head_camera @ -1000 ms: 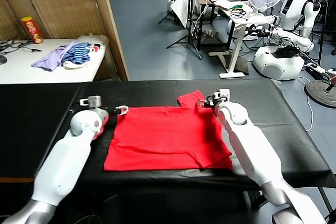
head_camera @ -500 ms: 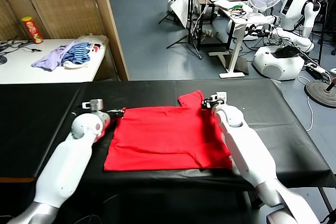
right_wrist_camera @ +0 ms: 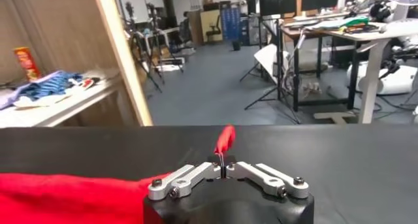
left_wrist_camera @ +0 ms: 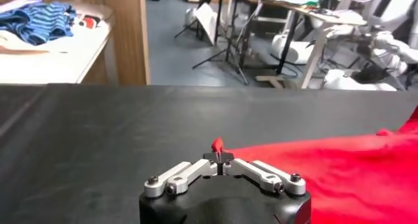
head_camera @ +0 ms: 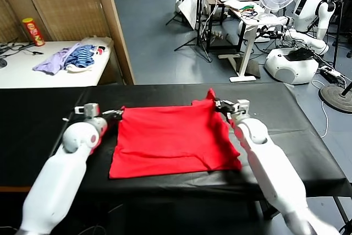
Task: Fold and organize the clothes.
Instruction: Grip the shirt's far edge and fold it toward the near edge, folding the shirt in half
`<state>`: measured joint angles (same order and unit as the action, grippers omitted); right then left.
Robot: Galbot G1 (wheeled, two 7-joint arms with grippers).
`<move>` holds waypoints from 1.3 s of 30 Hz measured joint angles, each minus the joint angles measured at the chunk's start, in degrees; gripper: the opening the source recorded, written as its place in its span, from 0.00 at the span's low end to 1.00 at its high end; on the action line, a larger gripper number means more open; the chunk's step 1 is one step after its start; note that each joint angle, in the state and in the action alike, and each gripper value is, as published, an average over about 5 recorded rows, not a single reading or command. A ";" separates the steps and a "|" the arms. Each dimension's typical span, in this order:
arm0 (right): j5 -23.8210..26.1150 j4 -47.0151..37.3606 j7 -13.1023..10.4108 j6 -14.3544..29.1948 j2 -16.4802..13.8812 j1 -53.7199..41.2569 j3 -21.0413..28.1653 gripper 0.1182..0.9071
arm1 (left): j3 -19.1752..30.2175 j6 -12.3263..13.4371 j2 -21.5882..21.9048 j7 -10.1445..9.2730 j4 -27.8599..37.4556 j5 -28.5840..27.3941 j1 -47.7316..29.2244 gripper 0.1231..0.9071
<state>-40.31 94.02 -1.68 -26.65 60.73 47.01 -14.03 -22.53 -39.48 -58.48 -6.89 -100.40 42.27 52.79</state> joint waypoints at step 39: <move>8.54 11.20 -5.74 -5.15 1.38 12.68 -6.19 0.86 | -8.35 1.64 -2.79 -1.18 -17.57 -5.30 23.06 0.86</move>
<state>-31.77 105.22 -7.42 -31.79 62.11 59.69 -20.22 -30.88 -37.85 -61.26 -8.07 -117.97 36.97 75.85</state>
